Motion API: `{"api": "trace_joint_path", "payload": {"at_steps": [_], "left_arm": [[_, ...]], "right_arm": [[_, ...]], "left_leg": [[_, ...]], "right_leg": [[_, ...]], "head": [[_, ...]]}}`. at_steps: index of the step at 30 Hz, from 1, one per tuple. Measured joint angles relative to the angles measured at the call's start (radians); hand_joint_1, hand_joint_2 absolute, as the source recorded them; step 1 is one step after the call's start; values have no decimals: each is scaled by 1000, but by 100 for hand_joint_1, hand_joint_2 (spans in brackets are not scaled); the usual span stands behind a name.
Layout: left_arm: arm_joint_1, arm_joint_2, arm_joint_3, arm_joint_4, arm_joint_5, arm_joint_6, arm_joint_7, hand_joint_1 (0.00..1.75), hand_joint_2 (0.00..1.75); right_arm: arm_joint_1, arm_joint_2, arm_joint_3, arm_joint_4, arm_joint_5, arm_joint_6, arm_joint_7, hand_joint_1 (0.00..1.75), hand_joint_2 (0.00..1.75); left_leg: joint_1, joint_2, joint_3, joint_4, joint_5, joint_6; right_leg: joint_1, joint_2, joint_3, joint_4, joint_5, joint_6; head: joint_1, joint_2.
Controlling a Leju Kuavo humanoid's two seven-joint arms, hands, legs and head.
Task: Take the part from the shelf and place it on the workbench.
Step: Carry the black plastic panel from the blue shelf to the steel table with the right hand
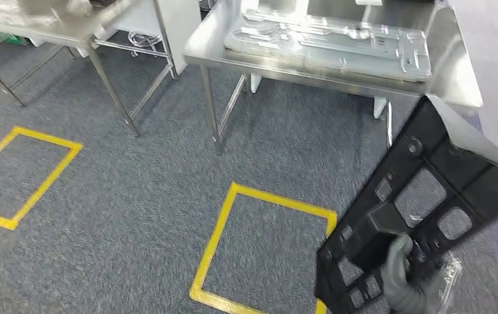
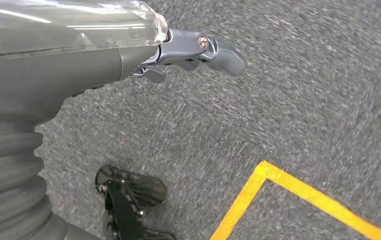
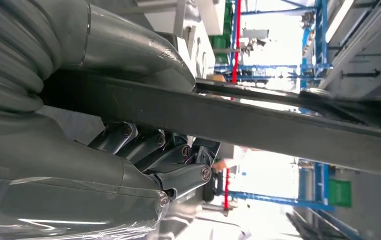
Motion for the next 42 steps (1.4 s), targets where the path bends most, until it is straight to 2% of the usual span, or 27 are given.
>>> {"api": "trace_joint_path", "payload": {"at_steps": [2, 4, 6, 7, 9, 10, 11, 13, 14, 15, 17, 18, 20, 23, 24, 25, 26, 28, 30, 33, 34, 36, 38, 39, 40, 41, 42], "left_arm": [[-2, 1, 5, 0, 0, -2, 0, 0, 175], [-7, 1, 7, 0, 0, -4, 0, 0, 175], [-9, 1, 8, 0, 0, -5, 0, 0, 175], [-8, 1, 8, 0, 0, -5, 0, 0, 175], [-5, 1, 10, 0, 0, -6, 0, 0, 175], [-3, 1, 10, 0, 0, -7, 0, 0, 175], [-2, 1, 10, 0, 0, -7, 0, 0, 175], [1, 1, 12, 0, -1, -7, 0, 0, 175], [1, 2, 13, 1, -1, -7, 1, 0, 175], [0, 2, 15, 1, -2, -7, 1, 0, 175], [-4, 3, 16, 1, -3, -7, 1, 0, 175], [-5, 3, 16, 1, -3, -7, 1, 0, 175], [-6, 3, 16, 1, -3, -7, 1, 0, 175], [-5, 3, 16, 1, -3, -7, 1, 0, 175], [-4, 3, 16, 1, -3, -7, 1, 0, 175], [-3, 3, 17, 1, -3, -7, 1, 0, 175], [-2, 3, 17, 1, -3, -7, 1, 0, 175], [-2, 2, 17, 2, -3, -7, 1, 0, 175], [-4, 0, 18, 3, -4, -8, 1, 0, 175], [-6, 0, 18, 3, -7, -8, 1, 0, 175], [-6, 0, 19, 4, -9, -8, 1, 0, 175], [-8, 2, 19, 4, -14, -9, 1, 0, 175], [-6, 3, 21, 4, -21, -10, 0, 0, 175], [-4, 5, 22, 4, -24, -11, 0, 0, 175], [-2, 6, 22, 4, -27, -12, 0, 0, 175], [1, 7, 23, 4, -31, -14, -1, 0, 175], [3, 8, 23, 4, -35, -17, -1, 0, 175]], "right_arm": [[-1, 0, -1, -2, 3, 0, 0, 175, 175], [-3, 0, -3, -3, 10, -5, -2, 175, 175], [-4, 1, -4, -3, 18, -9, -3, 175, 175], [-4, 1, -5, -3, 19, -10, -3, 175, 175], [-4, 1, -5, -3, 17, -9, -1, 175, 175], [-4, 1, -5, -3, 14, -6, 0, 175, 175], [-4, 1, -5, -3, 11, -2, 2, 175, 175], [-5, 1, -5, -2, 7, 3, 3, 175, 175], [-5, 2, -6, -2, 9, 2, 3, 175, 175], [-6, 2, -6, -3, 14, 0, 3, 175, 175], [-5, 2, -7, -3, 27, -7, 2, 175, 175], [-5, 2, -7, -3, 32, -10, 3, 175, 175], [-8, 2, -7, -3, 36, -14, 2, 175, 175], [-9, 2, -7, -3, 38, -15, 2, 175, 175], [-8, 2, -7, -3, 38, -15, 2, 175, 175], [-8, 2, -7, -3, 38, -15, 3, 175, 175], [-8, 2, -7, -3, 38, -15, 3, 175, 175], [-8, 2, -7, -2, 38, -15, 3, 175, 175], [-8, 2, -7, -2, 39, -15, 5, 175, 175], [-7, 2, -8, -4, 45, -18, 12, 175, 175], [-9, 2, -8, -4, 50, -20, 18, 175, 175], [-14, 2, -10, -3, 58, -27, 35, 175, 175], [-22, 2, -18, 0, 59, -36, 53, 175, 175], [-27, 2, -26, 2, 58, -39, 61, 175, 175], [-33, 2, -35, 4, 56, -41, 68, 175, 175], [-41, 2, -46, 6, 55, -44, 76, 175, 175], [-50, 2, -58, 8, 57, -46, 85, 175, 175]], "left_leg": [[-1, 7, 8, 13, -2, -13], [3, -2, -17, 77, 5, -23], [9, -15, -88, 190, -23, -31], [11, -17, -129, 242, -51, -34], [15, -18, -192, 288, -95, -40], [17, -19, -204, 270, -89, -41], [19, -22, -203, 225, -58, -41], [19, -33, -187, 109, 49, -37], [17, -36, -180, 69, 84, -32], [13, -36, -176, 46, 103, -25], [10, -36, -161, 31, 98, -6], [11, -37, -148, 23, 100, 3], [12, -37, -122, 15, 96, 18], [9, -36, -101, 13, 76, 27], [7, -36, -93, 13, 68, 27], [5, -36, -83, 13, 60, 27], [4, -36, -71, 13, 50, 26], [1, -36, -45, 13, 31, 23], [0, -35, -28, 9, 15, 14], [-2, -35, -9, 19, 12, -4], [-2, -34, -10, 43, 12, -9], [2, -34, -57, 131, -11, -19], [9, -34, -140, 241, -58, -30], [13, -34, -175, 271, -78, -34], [15, -34, -198, 272, -83, -37], [17, -34, -207, 244, -68, -39], [18, -33, -205, 190, -28, -40]], "right_leg": [[-1, 19, 14, -5, -9, -12], [-5, 31, 38, -17, -18, -24], [-7, 39, 63, -25, -32, -31], [-8, 46, 73, -26, -40, -32], [-9, 64, 95, -27, -58, -29], [-9, 75, 108, -27, -68, -27], [-11, 84, 123, -27, -78, -24], [-13, 97, 146, -28, -97, -18], [-14, 103, 154, -30, -105, -13], [-15, 107, 161, -35, -110, -6], [-14, 111, 172, -35, -104, 11], [-13, 104, 175, -25, -101, 18], [-13, 81, 150, 38, -114, 26], [-12, 65, 31, 204, -185, 32], [-11, 64, -1, 229, -197, 32], [-10, 64, -16, 222, -189, 31], [-8, 63, -15, 183, -157, 26], [0, 60, 11, 66, -65, 8], [10, 57, 27, 0, -30, -7], [8, 59, 51, -22, -30, -23], [4, 59, 64, -29, -30, -28], [0, 58, 89, -37, -39, -33], [-2, 60, 105, -38, -56, -34], [-3, 62, 115, -37, -65, -33], [-4, 64, 127, -37, -76, -30], [-5, 65, 142, -37, -88, -27], [-7, 66, 158, -38, -100, -24]], "head": [[-2, 0], [-4, 0], [-6, 0], [-6, 0], [-6, 0], [-6, 0], [-6, 0], [-7, 0], [-8, 0], [-10, 0], [-12, 0], [-11, 0], [-9, 0], [-6, 0], [-6, 0], [-6, 0], [-6, 0], [-8, 0], [-8, 0], [-7, 0], [-9, 0], [-12, 0], [-15, 0], [-14, 0], [-14, 0], [-14, 0], [-14, 0]]}}
